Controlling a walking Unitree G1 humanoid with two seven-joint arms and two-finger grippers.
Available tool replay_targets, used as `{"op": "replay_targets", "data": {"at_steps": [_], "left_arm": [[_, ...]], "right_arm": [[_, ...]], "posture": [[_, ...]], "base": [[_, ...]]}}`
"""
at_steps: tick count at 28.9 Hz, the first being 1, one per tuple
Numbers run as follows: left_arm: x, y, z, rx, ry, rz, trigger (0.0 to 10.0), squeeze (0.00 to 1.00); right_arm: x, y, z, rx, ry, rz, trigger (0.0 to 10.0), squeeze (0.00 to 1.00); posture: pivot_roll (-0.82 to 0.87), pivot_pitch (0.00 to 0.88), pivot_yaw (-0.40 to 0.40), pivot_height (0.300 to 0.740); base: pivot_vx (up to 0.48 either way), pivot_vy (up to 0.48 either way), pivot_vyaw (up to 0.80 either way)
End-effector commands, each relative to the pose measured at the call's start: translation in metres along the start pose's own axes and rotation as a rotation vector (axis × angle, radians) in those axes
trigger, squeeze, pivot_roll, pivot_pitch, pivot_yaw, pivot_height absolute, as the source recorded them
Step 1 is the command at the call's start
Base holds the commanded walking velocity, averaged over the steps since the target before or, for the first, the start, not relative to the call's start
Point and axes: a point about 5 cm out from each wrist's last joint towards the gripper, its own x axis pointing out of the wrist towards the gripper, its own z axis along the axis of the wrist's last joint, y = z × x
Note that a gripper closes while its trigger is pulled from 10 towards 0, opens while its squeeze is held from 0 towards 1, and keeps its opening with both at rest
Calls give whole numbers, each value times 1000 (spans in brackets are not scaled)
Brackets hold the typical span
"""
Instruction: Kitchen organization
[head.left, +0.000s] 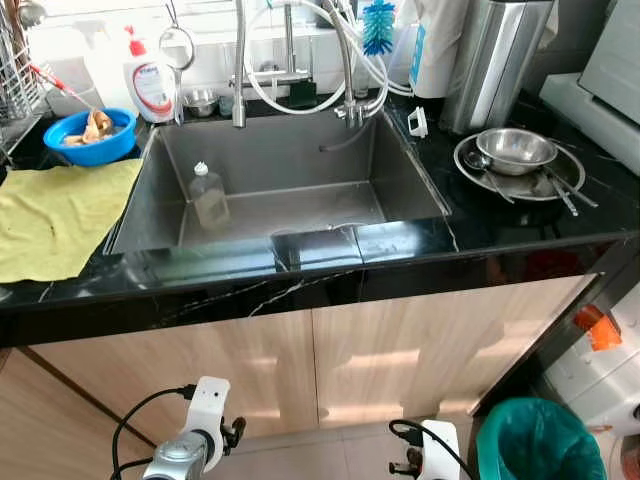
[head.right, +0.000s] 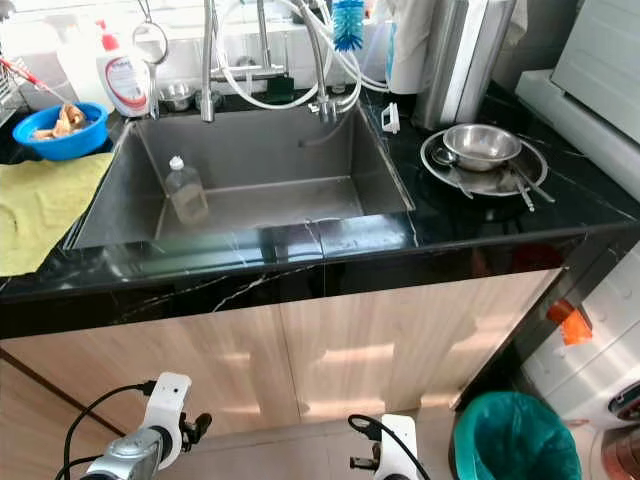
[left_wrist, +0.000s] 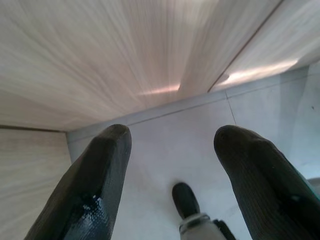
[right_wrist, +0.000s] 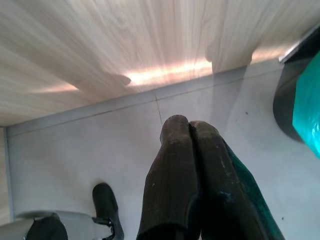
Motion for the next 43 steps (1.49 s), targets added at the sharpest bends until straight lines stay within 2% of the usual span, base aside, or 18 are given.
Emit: {"op": "replay_targets", "data": {"at_steps": [1, 31, 35, 39, 43], "left_arm": [[-1, 1, -2, 12, 12, 4, 10000, 0], [-1, 1, -3, 25, 5, -8, 10000, 0], [-3, 9, -1, 52, -22, -9, 10000, 0], [-11, 31, -4, 100, -68, 14, 10000, 0], [-19, 44, -6, 114, -112, 19, 10000, 0]], "right_arm": [[0, 1, 0, 4, -1, 5, 10000, 0], [0, 1, -1, 4, 0, -1, 10000, 0], [-1, 0, -1, 20, -17, -13, 10000, 0], [-2, -1, 0, 25, -54, -43, 10000, 0], [-3, -2, -1, 33, -71, -61, 10000, 0]], "posture": [[-64, 0, 52, 740], [-76, 0, 54, 740], [-84, 0, 59, 740], [-96, 0, 62, 740], [-94, 0, 60, 740]], "base": [[326, 0, 0], [20, 0, 0], [0, 0, 0], [0, 0, 0], [0, 0, 0]]}}
